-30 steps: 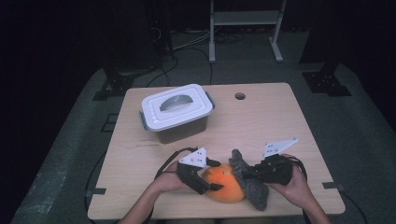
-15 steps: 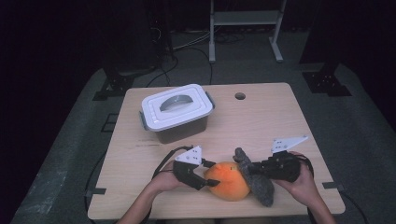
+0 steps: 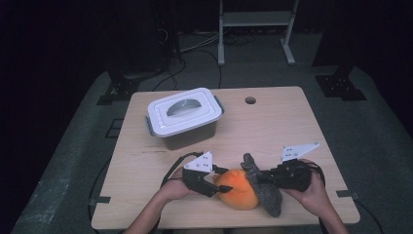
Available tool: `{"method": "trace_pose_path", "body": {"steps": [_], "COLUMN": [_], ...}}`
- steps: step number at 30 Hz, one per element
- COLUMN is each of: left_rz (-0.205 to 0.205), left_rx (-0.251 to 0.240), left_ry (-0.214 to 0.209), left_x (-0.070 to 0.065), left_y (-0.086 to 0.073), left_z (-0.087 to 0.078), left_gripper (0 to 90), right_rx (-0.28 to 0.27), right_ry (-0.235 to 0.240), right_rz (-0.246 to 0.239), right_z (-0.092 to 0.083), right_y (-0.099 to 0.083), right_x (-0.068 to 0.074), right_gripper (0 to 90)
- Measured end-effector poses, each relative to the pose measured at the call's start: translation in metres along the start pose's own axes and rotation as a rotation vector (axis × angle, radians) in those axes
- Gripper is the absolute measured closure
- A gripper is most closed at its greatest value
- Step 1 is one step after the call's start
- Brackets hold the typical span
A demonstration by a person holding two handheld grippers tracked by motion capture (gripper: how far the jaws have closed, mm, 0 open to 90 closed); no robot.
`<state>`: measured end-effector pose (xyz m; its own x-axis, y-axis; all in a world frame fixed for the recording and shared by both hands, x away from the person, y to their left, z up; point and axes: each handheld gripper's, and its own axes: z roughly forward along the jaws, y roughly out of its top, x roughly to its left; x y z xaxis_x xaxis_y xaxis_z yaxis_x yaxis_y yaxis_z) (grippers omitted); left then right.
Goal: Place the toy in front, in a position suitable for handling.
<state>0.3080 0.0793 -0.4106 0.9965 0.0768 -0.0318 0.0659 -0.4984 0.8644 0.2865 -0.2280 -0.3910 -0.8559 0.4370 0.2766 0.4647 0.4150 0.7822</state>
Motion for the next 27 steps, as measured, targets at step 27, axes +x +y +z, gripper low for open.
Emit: {"method": "trace_pose_path", "body": {"steps": [27], "left_rz": [-0.067], "left_rx": [-0.005], "left_ry": [-0.002], "left_x": [0.010], "left_y": [-0.008], "left_z": [-0.002], "left_gripper": [24.0], "right_rx": [0.062], "right_ry": [0.003], "right_rz": [0.027], "right_z": [0.010], "right_y": [-0.010], "right_x": [-0.009], "right_gripper": [77.7]}}
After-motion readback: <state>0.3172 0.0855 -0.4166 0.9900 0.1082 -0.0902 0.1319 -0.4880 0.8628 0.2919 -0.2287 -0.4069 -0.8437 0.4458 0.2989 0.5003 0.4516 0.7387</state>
